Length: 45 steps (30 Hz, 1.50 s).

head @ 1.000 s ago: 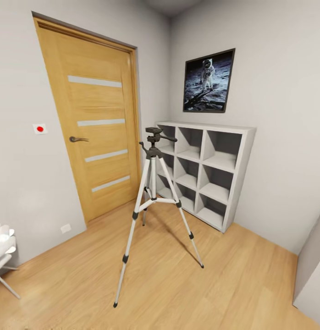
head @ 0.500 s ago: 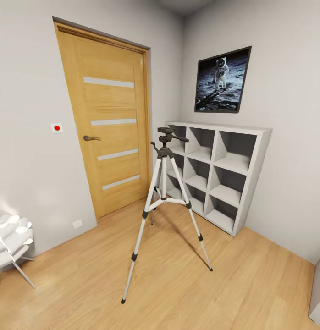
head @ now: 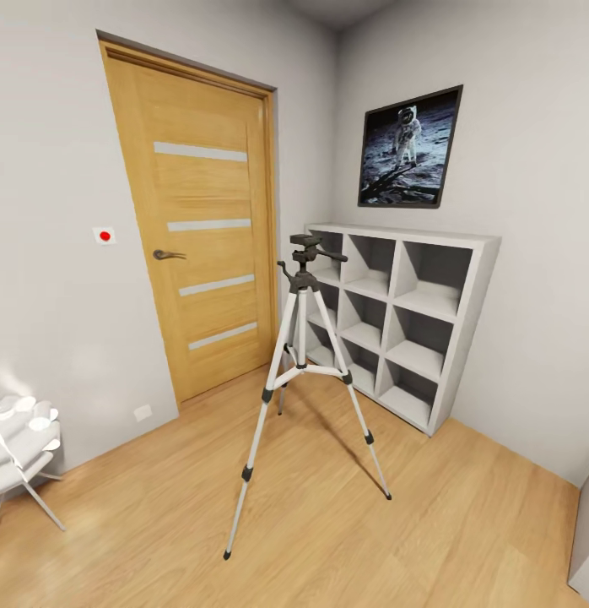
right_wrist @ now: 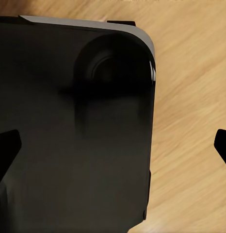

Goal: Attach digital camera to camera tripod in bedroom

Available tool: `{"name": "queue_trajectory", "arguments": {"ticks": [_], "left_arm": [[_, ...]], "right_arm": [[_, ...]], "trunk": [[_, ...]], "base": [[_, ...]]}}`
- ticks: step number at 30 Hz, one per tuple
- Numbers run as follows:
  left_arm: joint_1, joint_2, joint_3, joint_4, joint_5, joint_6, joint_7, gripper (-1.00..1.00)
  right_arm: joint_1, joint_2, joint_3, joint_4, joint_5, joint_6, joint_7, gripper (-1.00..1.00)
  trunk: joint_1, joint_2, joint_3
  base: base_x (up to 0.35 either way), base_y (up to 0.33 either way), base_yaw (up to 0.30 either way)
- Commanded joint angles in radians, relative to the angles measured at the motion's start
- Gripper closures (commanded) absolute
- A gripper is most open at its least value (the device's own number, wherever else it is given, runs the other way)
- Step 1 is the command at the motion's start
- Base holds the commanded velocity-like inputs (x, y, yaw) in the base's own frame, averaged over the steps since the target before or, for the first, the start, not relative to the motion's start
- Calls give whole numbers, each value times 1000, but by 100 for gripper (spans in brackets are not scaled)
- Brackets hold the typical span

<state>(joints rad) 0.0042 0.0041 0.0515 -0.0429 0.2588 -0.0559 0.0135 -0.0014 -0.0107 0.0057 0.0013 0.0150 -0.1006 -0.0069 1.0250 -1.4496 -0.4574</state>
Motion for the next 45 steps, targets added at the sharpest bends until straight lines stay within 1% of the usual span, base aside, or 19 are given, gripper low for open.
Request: {"name": "queue_trajectory", "arguments": {"ticks": [1, 6, 8, 10, 11, 13, 15, 16, 20, 21, 23, 26, 27, 28, 29, 32, 37, 38, 45], "left_arm": [[0, 0, 5, -2, 0, -1, 1, -100], [0, 1, 2, -5, 4, -1, 3, -100], [-1, 4, 1, -29, 7, 1, 8, -100], [-1, 7, 0, -77, 9, 8, 19, -100], [-2, 10, 0, -144, 10, 23, 42, -100], [-2, 14, 0, -225, 12, 54, 76, -100], [-3, 20, 0, -311, 13, 111, 119, -100], [-4, 24, 0, -401, 15, 193, 168, -100], [-8, 24, 0, -576, 29, 389, 257, -100], [-15, 21, 0, -654, 42, 472, 287, -100], [-29, 18, 1, -724, 60, 531, 306, -100], [-52, 12, 0, -816, 95, 586, 325, -100], [-62, 6, 0, -868, 120, 607, 333, -100], [-65, 2, -1, -889, 132, 615, 336, -100], [-74, -21, -4, -934, 165, 628, 343, -100], [-78, -45, -7, -945, 174, 630, 347, -100], [-79, -56, -7, -940, 176, 630, 349, -100], [-79, -58, -8, -938, 177, 630, 349, -100], [-79, -62, -7, -938, 184, 628, 350, -100]], "right_arm": [[0, 0, 0, 0, 1, -3, -1, -100], [0, -3, -2, -6, 1, -3, 0, -100], [-1, -3, -4, -43, 1, 3, 1, -100], [-3, -4, -6, -93, -2, 9, 0, -100], [-6, -4, -9, -160, -7, 21, -4, -100], [-11, -3, -12, -233, -12, 44, -17, -100], [-24, -2, -15, -303, -15, 82, -41, -100], [-48, 1, -16, -362, -19, 130, -73, -100], [-128, 6, -19, -426, -25, 217, -129, -100], [-176, 8, -20, -439, -31, 243, -145, -100], [-224, 8, -20, -444, -44, 260, -155, -100], [-287, 6, -24, -443, -78, 276, -163, -100], [-321, 4, -26, -439, -105, 284, -167, -100], [-335, 3, -26, -437, -116, 287, -168, -100], [-368, 2, -27, -438, -141, 295, -174, -100], [-409, 8, -23, -456, -142, 304, -182, -100], [-495, 16, -22, -473, -144, 345, -184, -100], [-525, 23, -22, -475, -144, 364, -184, -100], [-578, 51, -20, -487, -132, 410, -180, -100]], "trunk": [[0, 0, -1], [0, 0, -1], [0, 0, -1], [0, 0, -1], [0, 0, -1], [0, 0, -1], [0, 0, -1], [0, 0, -1], [0, 0, -1], [0, 0, -1], [0, 0, -1], [0, 0, -1], [0, 0, -1], [0, 0, -1], [0, 0, -1], [0, 0, -1], [0, 0, -1], [0, 0, -1], [0, 0, -1]], "base": [[0, 0, 0], [0, 0, 0], [0, 0, 0], [0, 0, 0], [0, 0, 0], [0, 0, 0], [0, 0, 0], [0, 0, 0], [0, 0, 0], [0, 0, 0], [0, 0, 0], [0, 0, 0], [0, 0, 0], [0, 0, 0], [0, 0, 0], [0, 0, 0], [0, 0, 0], [0, 0, 0], [0, 0, 0]]}}
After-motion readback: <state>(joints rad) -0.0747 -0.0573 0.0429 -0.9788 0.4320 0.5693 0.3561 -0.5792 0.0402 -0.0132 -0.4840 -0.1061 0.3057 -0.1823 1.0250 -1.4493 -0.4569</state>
